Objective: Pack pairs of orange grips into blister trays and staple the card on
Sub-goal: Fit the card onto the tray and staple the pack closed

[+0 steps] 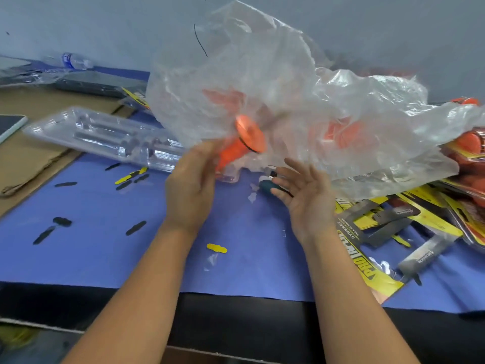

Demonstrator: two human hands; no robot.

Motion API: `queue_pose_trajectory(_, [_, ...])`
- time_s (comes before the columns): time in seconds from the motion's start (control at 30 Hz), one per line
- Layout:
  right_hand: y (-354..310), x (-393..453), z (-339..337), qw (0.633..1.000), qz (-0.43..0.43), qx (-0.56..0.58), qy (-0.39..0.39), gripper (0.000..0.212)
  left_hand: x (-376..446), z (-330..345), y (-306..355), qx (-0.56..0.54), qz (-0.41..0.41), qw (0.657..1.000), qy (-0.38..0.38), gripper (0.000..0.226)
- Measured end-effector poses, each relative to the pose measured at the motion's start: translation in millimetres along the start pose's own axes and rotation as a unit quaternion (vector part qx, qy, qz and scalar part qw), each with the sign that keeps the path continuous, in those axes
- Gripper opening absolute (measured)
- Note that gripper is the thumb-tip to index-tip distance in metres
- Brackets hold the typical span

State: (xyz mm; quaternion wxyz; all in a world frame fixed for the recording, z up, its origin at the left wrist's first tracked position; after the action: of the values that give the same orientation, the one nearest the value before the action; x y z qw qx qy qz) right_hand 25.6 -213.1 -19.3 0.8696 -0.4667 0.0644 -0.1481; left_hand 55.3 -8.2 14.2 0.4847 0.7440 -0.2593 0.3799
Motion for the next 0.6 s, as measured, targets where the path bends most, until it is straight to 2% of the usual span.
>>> queue_pose_trajectory(0.07, [2, 1, 4, 0.994, -0.045, -0.097, 0.018, 0.039, 5, -12, -2, -0.091, -0.062, 0.989, 0.103, 0.012])
queue_pose_trajectory(0.13, [6, 0, 12, 0.985, -0.063, -0.163, -0.003, 0.036, 10, -16, -12, -0.18, -0.142, 0.962, 0.149, 0.021])
queue_pose_trajectory(0.2, [12, -1, 18, 0.981, -0.051, -0.182, -0.04, 0.031, 10, -11, -27, -0.241, -0.24, 0.932, 0.126, 0.031])
queue_pose_trajectory(0.3, [12, -5, 19, 0.978, -0.038, -0.189, -0.075, 0.018, 3, 4, -45, -0.173, -0.344, 0.921, 0.053, 0.033])
queue_pose_trajectory(0.43, [10, -6, 19, 0.978, -0.021, -0.181, -0.099, 0.026, 1, 9, -53, -0.126, -0.373, 0.919, 0.029, 0.042])
queue_pose_trajectory(0.5, [14, -7, 21, 0.967, -0.014, -0.228, -0.112, 0.031, 0, 8, -59, -0.126, -0.383, 0.914, 0.028, 0.041])
queue_pose_trajectory(0.6, [23, -7, 17, 0.945, 0.018, -0.31, -0.102, 0.02, -1, 5, -58, -0.134, -0.407, 0.903, 0.027, 0.037])
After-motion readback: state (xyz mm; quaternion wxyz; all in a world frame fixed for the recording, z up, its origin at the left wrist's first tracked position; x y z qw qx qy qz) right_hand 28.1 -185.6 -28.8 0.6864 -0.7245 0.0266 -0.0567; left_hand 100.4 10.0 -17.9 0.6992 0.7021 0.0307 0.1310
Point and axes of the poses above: each hand's wrist, its own x-axis towards the middle knuckle, its own z-axis out of the palm, y = z × x, the point moved 5 cm from there along x, towards the middle knuckle
